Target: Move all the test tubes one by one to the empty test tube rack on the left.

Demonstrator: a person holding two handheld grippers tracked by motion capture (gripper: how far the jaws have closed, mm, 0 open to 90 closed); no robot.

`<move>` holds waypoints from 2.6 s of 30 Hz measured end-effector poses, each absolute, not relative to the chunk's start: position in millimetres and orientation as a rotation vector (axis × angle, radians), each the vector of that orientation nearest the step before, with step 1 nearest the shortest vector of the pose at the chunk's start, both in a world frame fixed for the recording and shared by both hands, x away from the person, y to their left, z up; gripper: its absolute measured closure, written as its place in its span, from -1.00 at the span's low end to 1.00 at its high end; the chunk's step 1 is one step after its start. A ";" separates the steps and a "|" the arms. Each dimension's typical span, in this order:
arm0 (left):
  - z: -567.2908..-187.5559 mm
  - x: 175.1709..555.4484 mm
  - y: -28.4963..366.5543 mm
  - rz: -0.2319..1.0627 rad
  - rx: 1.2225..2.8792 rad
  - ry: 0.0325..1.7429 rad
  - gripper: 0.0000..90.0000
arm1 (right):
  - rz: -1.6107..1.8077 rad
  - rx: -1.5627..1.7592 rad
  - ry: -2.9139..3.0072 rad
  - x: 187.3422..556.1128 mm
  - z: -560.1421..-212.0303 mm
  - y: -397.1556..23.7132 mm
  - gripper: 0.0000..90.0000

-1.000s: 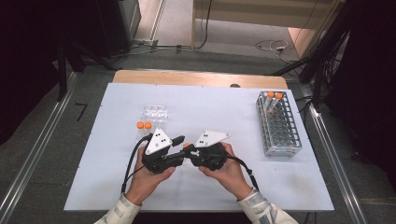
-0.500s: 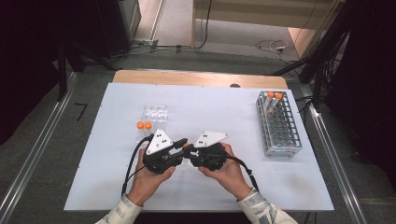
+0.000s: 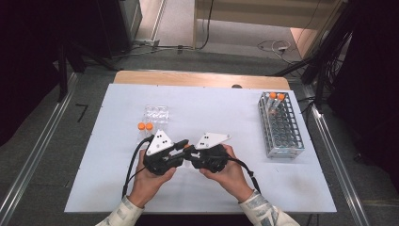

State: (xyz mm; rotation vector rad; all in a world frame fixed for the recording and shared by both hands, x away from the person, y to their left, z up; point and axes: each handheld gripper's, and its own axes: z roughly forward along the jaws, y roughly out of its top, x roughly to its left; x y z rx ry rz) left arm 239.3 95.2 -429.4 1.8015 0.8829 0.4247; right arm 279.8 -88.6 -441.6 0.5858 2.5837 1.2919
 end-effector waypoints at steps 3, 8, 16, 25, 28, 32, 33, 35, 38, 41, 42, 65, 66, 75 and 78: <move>-429.2 239.4 95.3 0.425 1.803 0.883 0.57 | 1.299 0.594 2.603 279.0 -441.9 -87.5 0.26; -427.0 240.1 99.0 0.431 1.789 0.893 0.57 | 1.284 0.606 2.598 279.0 -442.6 -86.7 -0.15; -414.3 242.3 117.4 0.454 1.736 0.927 0.57 | 1.306 0.632 2.580 280.5 -440.5 -93.0 -0.26; -396.4 243.9 144.5 0.503 1.661 0.963 0.57 | 1.304 0.647 2.580 281.4 -440.8 -96.7 -0.25; -391.3 245.8 151.5 0.522 1.642 0.974 0.57 | 1.304 0.649 2.580 281.3 -440.9 -96.9 -0.25; -385.4 247.7 159.3 0.547 1.621 0.983 0.57 | 1.299 0.653 2.579 282.1 -441.5 -97.7 -0.24; -384.1 247.9 160.9 0.554 1.617 0.985 0.57 | 1.298 0.653 2.580 282.3 -441.7 -98.0 -0.24; -382.2 248.4 163.5 0.567 1.613 0.993 0.57 | 1.299 0.658 2.578 282.7 -442.0 -98.7 -0.24; -381.8 249.7 166.9 0.592 1.613 1.009 0.57 | 1.299 0.663 2.575 283.1 -441.7 -99.9 -0.24; -382.3 250.6 169.7 0.613 1.613 1.023 0.57 | 1.302 0.662 2.572 283.7 -441.4 -101.1 -0.23; -382.4 250.8 170.5 0.621 1.616 1.025 0.57 | 1.302 0.666 2.573 283.6 -441.3 -101.3 -0.23; -397.2 251.2 169.2 0.692 1.652 1.056 0.57 | 1.301 0.677 2.568 284.1 -441.3 -104.2 -0.22; -398.4 251.4 169.5 0.693 1.653 1.059 0.57 | 1.300 0.677 2.567 284.1 -441.3 -104.2 -0.22; -413.5 255.0 166.4 0.682 1.681 1.094 0.56 | 1.297 0.678 2.570 283.5 -441.4 -104.7 -0.22; -415.8 255.5 166.9 0.676 1.682 1.104 0.56 | 1.296 0.673 2.570 284.0 -441.5 -105.3 -0.22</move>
